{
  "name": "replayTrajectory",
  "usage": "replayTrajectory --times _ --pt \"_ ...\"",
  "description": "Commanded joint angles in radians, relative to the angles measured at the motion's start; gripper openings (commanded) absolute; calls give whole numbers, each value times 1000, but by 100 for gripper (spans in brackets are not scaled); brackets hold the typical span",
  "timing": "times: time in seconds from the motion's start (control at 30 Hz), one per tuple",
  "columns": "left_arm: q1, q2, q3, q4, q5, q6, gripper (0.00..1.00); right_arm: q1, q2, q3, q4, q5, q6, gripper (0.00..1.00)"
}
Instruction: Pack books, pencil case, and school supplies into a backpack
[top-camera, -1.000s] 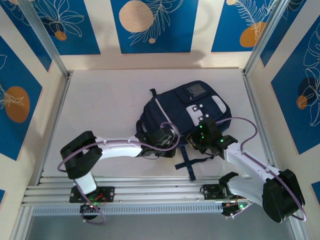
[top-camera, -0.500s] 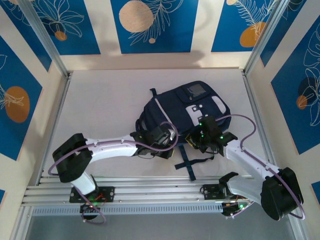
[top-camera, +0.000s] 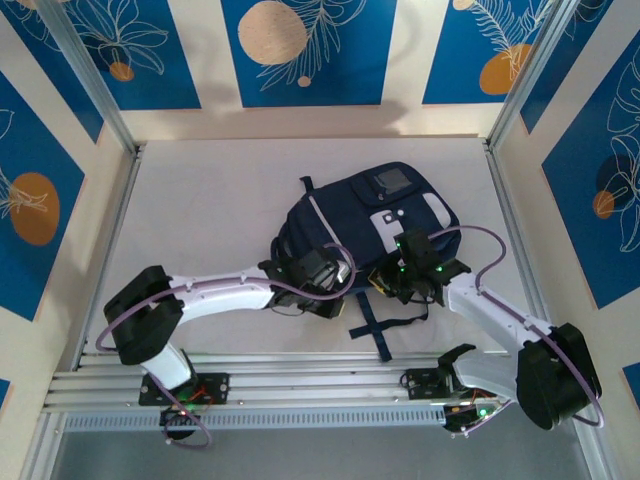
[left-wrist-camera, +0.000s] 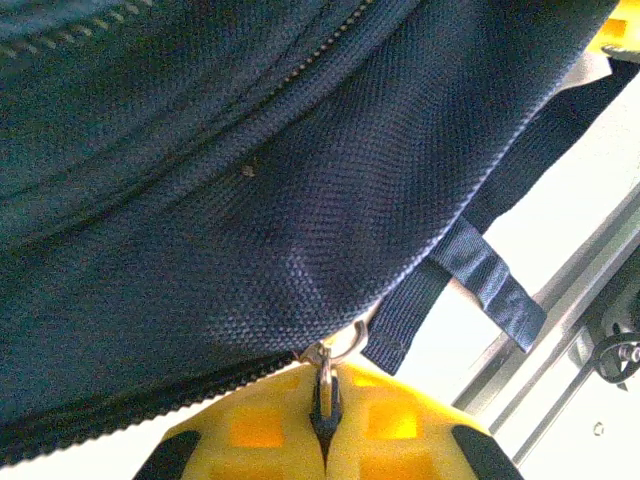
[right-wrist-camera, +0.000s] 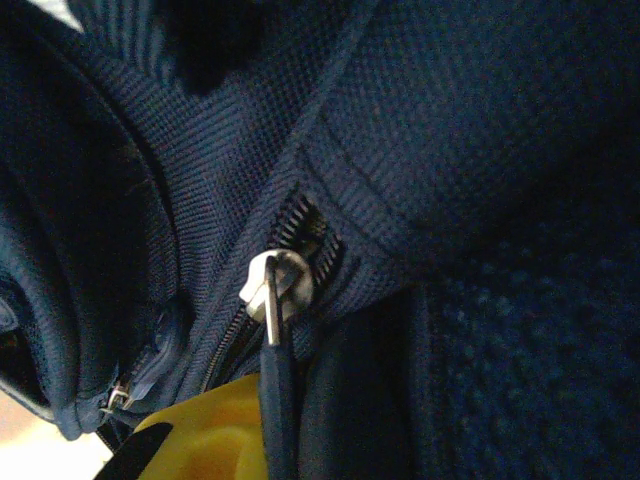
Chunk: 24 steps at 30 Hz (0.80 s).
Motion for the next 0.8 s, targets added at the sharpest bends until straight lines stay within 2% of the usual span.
replayTrajectory --times 0.0,0.53,0.7,0.77 --pt "4 5 18 -198 16 37 3 5 14 32 8 71 -25 0" --pt "4 29 29 -184 13 30 13 18 25 7 48 57 -10 0" --pt "4 29 19 -164 23 28 0 19 27 2 56 56 -9 0" --pt "4 27 15 -146 31 24 0 18 27 -3 60 54 -4 0"
